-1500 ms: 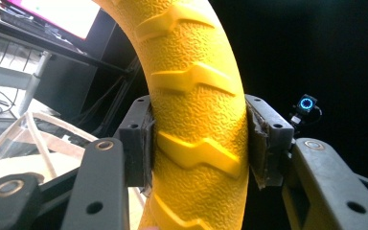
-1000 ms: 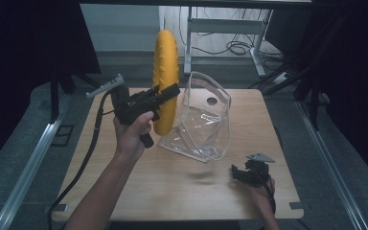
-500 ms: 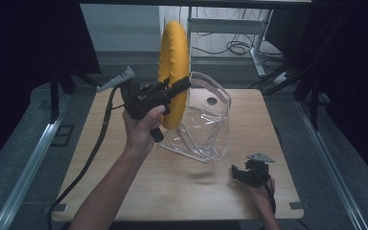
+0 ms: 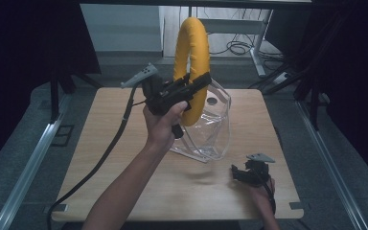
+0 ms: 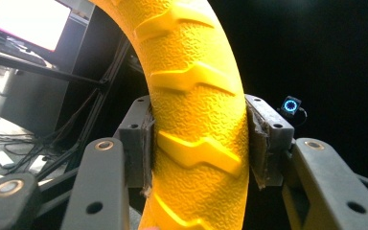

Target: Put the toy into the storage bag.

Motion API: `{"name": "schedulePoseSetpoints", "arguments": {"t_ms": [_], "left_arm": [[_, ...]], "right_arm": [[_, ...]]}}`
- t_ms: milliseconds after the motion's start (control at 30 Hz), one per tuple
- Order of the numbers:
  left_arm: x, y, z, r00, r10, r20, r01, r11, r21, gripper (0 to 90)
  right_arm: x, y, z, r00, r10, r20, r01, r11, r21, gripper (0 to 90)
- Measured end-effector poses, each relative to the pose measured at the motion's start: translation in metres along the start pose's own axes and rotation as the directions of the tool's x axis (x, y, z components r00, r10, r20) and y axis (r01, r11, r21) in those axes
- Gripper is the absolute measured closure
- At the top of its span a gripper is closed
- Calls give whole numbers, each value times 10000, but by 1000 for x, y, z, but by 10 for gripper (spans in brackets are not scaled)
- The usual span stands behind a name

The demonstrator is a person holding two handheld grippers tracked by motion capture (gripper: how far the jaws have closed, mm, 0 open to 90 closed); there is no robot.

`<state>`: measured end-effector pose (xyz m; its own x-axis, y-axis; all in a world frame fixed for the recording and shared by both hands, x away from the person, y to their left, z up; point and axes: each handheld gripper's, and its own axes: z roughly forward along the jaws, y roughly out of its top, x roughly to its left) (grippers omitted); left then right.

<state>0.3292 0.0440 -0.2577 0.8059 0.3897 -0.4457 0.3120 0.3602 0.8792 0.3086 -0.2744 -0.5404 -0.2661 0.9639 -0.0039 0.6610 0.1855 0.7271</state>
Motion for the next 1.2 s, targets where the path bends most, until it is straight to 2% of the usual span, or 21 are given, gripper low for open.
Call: {"name": "schedulePoseSetpoints", "arguments": {"t_ms": [167,233,400,500,800,1033,1200], "left_arm": [[-6,-6,13,9998,27,181,-29,10000,93,505],[-8,-8,18,9995,-103,292,101,9999,46,505],[-11,-14,28,9996,-49,289,46,10000,82,505],[-12,-24,37,9995,-33,300,30,10000,88,505],[1,-58,50,9991,-353,218,338,9972,663,505],[18,-78,50,9965,-841,-4,840,9940,695,505],[34,-89,44,9908,-1293,-398,1312,9901,501,505]], "right_arm": [[0,0,0,10000,-11,-3,11,10000,2,163],[0,0,0,10000,-14,7,14,10000,1,163],[0,0,0,10000,7,-4,-7,10000,12,163],[0,0,0,10000,6,-8,-6,10000,11,163],[0,0,0,10000,-9,-5,9,10000,11,163],[0,0,0,10000,-30,5,30,10000,-5,163],[0,0,0,10000,-43,23,43,10000,-15,163]]}}
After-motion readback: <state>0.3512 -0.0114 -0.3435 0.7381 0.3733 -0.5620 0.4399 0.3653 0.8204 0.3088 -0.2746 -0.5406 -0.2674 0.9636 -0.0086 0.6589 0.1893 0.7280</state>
